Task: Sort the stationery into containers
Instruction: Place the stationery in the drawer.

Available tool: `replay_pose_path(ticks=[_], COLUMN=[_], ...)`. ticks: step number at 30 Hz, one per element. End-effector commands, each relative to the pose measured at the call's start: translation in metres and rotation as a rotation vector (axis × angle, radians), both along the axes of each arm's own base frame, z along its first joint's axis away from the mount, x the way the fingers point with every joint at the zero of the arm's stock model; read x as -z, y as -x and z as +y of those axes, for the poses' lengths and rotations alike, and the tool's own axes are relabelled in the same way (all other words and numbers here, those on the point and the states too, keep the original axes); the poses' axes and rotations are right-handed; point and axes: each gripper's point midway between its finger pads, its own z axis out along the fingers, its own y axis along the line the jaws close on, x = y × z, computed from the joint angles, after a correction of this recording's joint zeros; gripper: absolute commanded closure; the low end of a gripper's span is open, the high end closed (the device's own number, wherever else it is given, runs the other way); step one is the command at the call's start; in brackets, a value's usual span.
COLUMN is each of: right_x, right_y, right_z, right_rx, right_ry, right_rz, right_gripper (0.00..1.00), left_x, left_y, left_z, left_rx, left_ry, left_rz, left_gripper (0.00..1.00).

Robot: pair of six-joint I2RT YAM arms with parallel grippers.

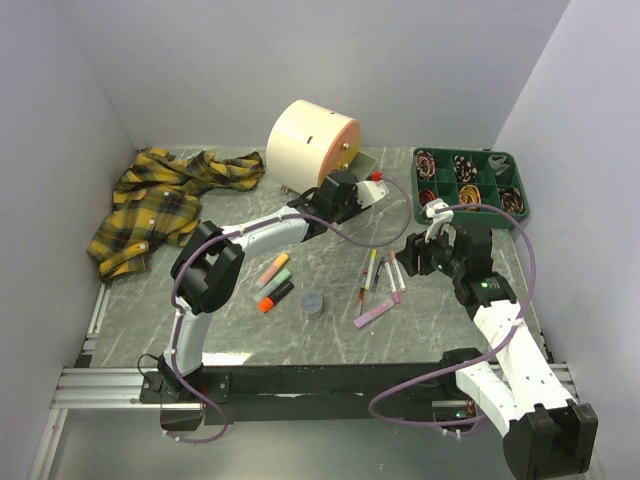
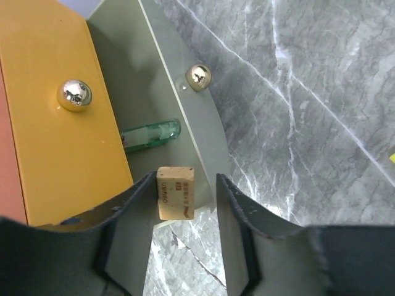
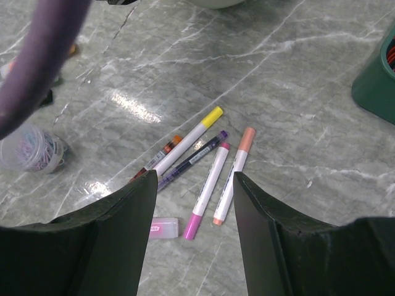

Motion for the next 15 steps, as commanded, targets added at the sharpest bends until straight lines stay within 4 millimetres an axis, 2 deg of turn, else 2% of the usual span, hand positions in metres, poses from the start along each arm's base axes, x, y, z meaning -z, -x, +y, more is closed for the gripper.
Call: replay_pose_path(ticks=[1,4,6,8,11,15], right_x=[-0.007,-0.009,-0.011,-0.013,-0.014,-0.016], right_y=[-0.007,-0.008,-0.009,-0.011,-0.013,-0.018], right_z=[-0.001,0.0,0.001,0.001,0.002,0.001], right_rx=[-0.005,0.0,-0.002,0.001,0.001,0.01], right_ry=[0.0,-0.009,-0.015,-0.018,-0.024,-0.032], right_rz=[-0.046,-0.046,-0.048,-0.046,-0.041,-0.037], right_gripper=[0.4,0.4,0.4,0.4,0.4,0.4], left_x=[-0.042,-0.063,-0.084,-0.095,-0.1,-0.086], left_y=[-0.007,-0.005,-0.004,-0.002,-0.002,-0.005], left_z=[-0.016,-0.019,-0.02,-0.02,-0.019,-0.013], left_rx=[0.0,-0.009,-0.011,-0.008,-0.014,-0.03], left_ry=[0.078,0.118,0.154,0.166,0.169,0.133], left_rz=[-0.078,-0.097,-0.115,-0.123,-0.133,-0.139], left_gripper=[0.51,0.5,0.45,0.41,0.39,0.38])
